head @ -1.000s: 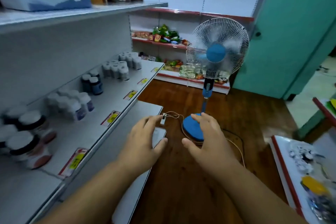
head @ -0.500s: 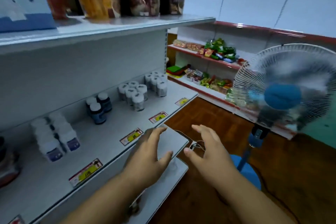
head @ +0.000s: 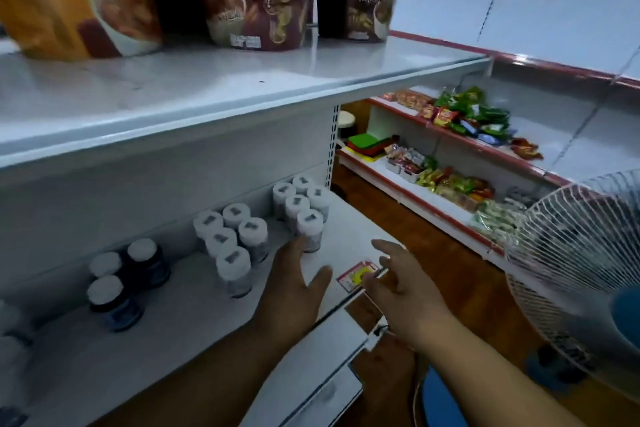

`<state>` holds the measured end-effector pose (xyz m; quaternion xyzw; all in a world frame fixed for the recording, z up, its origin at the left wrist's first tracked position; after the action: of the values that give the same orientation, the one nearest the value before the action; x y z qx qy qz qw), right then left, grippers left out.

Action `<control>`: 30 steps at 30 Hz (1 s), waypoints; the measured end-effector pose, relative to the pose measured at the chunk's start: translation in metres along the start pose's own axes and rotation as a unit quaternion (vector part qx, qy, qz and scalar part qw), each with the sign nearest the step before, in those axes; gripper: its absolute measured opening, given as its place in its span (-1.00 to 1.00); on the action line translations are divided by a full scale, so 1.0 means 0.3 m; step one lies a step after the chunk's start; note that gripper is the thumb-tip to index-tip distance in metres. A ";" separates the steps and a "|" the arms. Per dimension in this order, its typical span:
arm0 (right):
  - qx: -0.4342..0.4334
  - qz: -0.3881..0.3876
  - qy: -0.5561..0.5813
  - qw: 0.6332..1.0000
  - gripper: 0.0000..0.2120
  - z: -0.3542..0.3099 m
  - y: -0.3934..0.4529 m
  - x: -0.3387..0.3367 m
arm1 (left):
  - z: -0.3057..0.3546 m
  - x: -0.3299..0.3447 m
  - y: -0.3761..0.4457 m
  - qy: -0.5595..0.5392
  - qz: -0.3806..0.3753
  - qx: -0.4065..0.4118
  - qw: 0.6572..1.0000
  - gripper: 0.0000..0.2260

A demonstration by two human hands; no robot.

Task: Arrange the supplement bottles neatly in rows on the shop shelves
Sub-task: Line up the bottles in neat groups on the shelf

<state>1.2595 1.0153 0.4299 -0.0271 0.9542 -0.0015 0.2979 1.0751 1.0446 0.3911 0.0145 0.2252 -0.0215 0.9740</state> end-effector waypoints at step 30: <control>0.017 -0.317 0.193 0.928 -0.63 0.168 1.009 0.286 | -0.191 0.114 0.577 -0.422 0.259 -0.213 0.842 -0.74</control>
<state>1.2023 1.3136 0.3341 -0.3228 0.9346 -0.1173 0.0928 1.0891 1.2183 0.3277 -0.1463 -0.2201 0.2761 0.9241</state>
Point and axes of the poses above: each hand's wrist, its own y-axis towards the middle knuckle, its own x-axis out of the palm, z = x × y, the point moved 5 cm from there along y, towards the middle knuckle, and after that the axes turned 4 degrees about -z, right-handed, at the moved point
